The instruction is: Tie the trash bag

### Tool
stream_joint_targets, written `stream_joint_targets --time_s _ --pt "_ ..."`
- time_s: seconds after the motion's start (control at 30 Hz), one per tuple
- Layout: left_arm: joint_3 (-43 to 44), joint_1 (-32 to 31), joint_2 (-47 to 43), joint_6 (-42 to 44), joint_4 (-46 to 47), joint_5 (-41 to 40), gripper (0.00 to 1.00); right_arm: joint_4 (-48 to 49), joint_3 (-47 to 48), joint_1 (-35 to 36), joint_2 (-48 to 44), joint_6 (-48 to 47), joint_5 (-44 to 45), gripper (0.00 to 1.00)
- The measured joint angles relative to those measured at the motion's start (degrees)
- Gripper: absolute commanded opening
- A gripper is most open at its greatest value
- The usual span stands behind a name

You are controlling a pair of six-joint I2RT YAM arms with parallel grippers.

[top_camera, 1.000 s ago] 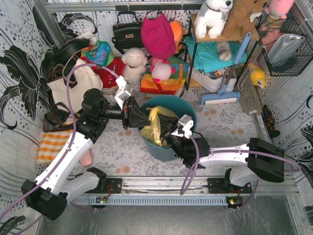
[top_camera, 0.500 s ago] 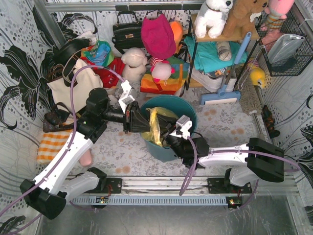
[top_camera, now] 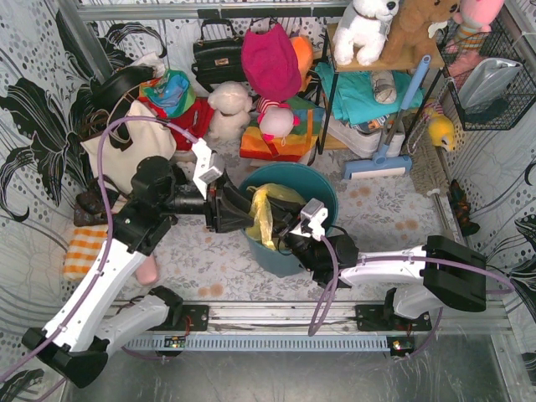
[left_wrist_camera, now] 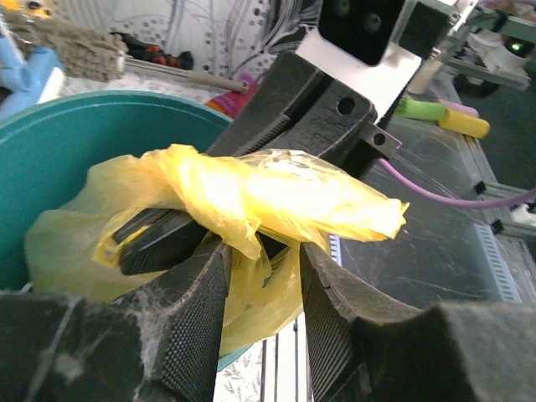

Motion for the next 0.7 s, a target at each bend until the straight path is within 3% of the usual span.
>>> stream_joint_targets --time_s 0.47,0.7 --pt "4.0 0.0 -6.4 -7.6 1.0 -25.7 0.49 0.4 0.0 0.1 -0.6 0.0 -1.3 0.00" --pt "4.0 0.0 -6.3 -11.5 0.4 -33.7 0.49 0.4 0.0 0.1 -0.6 0.0 -2.4 0.00"
